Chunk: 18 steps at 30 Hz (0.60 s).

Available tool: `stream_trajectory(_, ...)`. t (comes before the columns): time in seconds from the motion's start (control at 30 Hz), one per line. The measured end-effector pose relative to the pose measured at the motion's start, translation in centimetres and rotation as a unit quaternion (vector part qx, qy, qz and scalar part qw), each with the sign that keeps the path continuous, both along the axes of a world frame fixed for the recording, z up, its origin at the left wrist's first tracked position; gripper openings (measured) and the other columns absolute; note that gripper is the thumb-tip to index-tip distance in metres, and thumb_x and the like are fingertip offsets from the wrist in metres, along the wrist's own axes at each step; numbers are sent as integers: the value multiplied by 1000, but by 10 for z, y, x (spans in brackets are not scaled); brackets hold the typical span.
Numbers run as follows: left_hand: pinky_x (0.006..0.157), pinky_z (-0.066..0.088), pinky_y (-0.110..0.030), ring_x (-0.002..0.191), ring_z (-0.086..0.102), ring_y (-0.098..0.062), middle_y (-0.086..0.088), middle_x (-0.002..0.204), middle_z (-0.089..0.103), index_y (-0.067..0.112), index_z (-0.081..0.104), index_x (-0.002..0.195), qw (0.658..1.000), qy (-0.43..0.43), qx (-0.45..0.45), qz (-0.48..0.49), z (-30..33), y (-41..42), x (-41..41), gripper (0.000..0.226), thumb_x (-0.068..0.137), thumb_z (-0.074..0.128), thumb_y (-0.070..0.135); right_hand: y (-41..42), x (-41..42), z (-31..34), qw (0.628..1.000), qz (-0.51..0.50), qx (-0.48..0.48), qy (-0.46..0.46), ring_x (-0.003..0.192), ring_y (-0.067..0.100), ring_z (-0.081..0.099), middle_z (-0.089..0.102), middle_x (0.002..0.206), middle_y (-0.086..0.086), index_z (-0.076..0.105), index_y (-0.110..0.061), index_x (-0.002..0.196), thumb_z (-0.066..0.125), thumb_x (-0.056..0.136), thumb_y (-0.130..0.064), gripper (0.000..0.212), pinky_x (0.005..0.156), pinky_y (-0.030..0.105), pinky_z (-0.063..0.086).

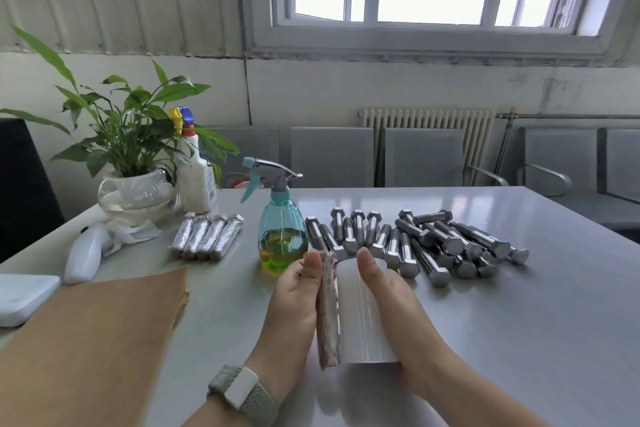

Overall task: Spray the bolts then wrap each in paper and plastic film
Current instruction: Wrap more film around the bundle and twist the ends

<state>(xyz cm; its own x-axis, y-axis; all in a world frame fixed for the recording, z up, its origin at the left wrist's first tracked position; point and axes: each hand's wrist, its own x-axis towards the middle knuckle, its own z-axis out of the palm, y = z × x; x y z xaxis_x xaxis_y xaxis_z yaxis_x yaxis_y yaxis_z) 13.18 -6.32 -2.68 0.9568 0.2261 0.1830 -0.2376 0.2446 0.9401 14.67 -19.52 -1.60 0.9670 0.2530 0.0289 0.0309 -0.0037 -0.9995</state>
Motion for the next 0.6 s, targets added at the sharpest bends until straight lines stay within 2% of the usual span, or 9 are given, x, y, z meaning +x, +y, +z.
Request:
stream_trajectory(0.1, 86, 55, -52, 95, 70, -37, -19, 98, 73, 4, 63, 108, 1000, -9, -12, 26, 1, -3, -2, 65, 79, 58, 61, 4, -4, 0, 1000, -9, 8, -13, 98, 18, 69, 71, 103, 0, 61, -21, 111, 52, 66, -87, 81, 94, 48, 53)
stream_trajectory(0.23, 67, 59, -43, 77, 69, -24, -8, 87, 70, 12, 57, 101, 997, -8, -53, 49, 2, -9, -4, 60, 68, 70, 61, 11, -12, -1, 997, -66, 30, -8, 91, 24, 68, 69, 96, 5, 58, -23, 99, 41, 74, -86, 70, 87, 54, 54)
stream_trajectory(0.33, 77, 58, -51, 88, 68, -30, -13, 97, 69, 14, 56, 108, 994, 3, -111, 3, 3, -13, -7, 60, 74, 75, 59, 14, -14, -2, 993, -104, -2, -54, 79, 12, 67, 69, 81, -8, 55, -28, 93, 36, 66, -84, 65, 75, 46, 55)
stream_trajectory(0.4, 71, 59, -43, 92, 71, -32, -16, 103, 72, 16, 61, 113, 989, 10, -145, -40, 4, -15, -11, 57, 79, 68, 60, 13, -13, -3, 990, -108, -23, -82, 70, 3, 65, 68, 77, -17, 53, -36, 90, 41, 66, -86, 57, 69, 37, 54)
stream_trajectory(0.47, 66, 58, -36, 90, 72, -31, -18, 102, 73, 18, 69, 109, 984, 16, -161, -72, 2, -14, -11, 52, 80, 57, 59, 13, -11, -5, 992, -105, -12, -75, 71, 5, 68, 70, 80, -16, 52, -40, 92, 52, 64, -84, 53, 69, 36, 56)
stream_trajectory(0.53, 64, 58, -35, 86, 73, -30, -18, 98, 74, 20, 75, 99, 985, 24, -158, -68, 1, -13, -9, 46, 80, 53, 55, 11, -7, -6, 996, -73, 26, -34, 75, 9, 72, 72, 83, -11, 55, -34, 101, 64, 58, -79, 62, 67, 35, 59)
stream_trajectory(0.6, 66, 59, -38, 85, 73, -29, -16, 96, 74, 20, 76, 96, 991, 32, -122, -34, 0, -11, -7, 42, 85, 52, 53, 7, -4, -6, 999, -15, 42, 7, 82, 15, 73, 74, 88, -6, 63, -29, 106, 73, 55, -76, 71, 73, 39, 60)
